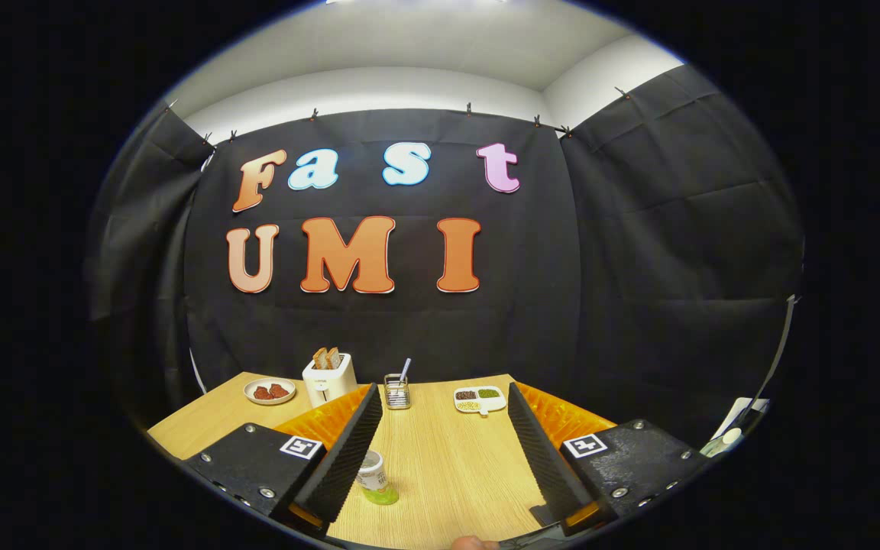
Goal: Take the bottle from table, then pour the juice into the cup, finally place the bottle on the coaster
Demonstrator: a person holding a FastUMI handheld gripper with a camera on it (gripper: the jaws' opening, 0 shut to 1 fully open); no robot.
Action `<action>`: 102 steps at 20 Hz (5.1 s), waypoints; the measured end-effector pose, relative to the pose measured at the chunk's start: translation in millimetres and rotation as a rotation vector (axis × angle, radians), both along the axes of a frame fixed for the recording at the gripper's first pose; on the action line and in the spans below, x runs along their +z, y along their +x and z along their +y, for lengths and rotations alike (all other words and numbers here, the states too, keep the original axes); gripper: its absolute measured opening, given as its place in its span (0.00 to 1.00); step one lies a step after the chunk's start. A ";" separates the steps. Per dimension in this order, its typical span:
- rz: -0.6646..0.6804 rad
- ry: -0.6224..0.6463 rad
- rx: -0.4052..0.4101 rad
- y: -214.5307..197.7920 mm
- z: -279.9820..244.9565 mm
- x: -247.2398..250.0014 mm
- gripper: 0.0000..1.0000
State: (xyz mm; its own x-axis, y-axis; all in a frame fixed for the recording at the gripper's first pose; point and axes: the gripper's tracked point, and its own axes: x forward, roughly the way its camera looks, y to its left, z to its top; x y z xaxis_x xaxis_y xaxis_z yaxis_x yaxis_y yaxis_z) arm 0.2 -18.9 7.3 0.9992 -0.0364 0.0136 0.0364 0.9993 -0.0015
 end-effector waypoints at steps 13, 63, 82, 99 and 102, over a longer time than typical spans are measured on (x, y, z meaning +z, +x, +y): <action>-0.014 -0.035 -0.033 -11.4 -14.6 -0.3 0.99; 0.298 0.021 0.125 101.1 121.1 -286.6 0.68; 0.289 -0.446 0.156 82.1 194.5 -237.6 0.55; 0.165 -1.120 0.124 101.9 223.6 -218.8 0.55; 0.169 -1.208 0.147 103.8 229.4 -221.9 0.53</action>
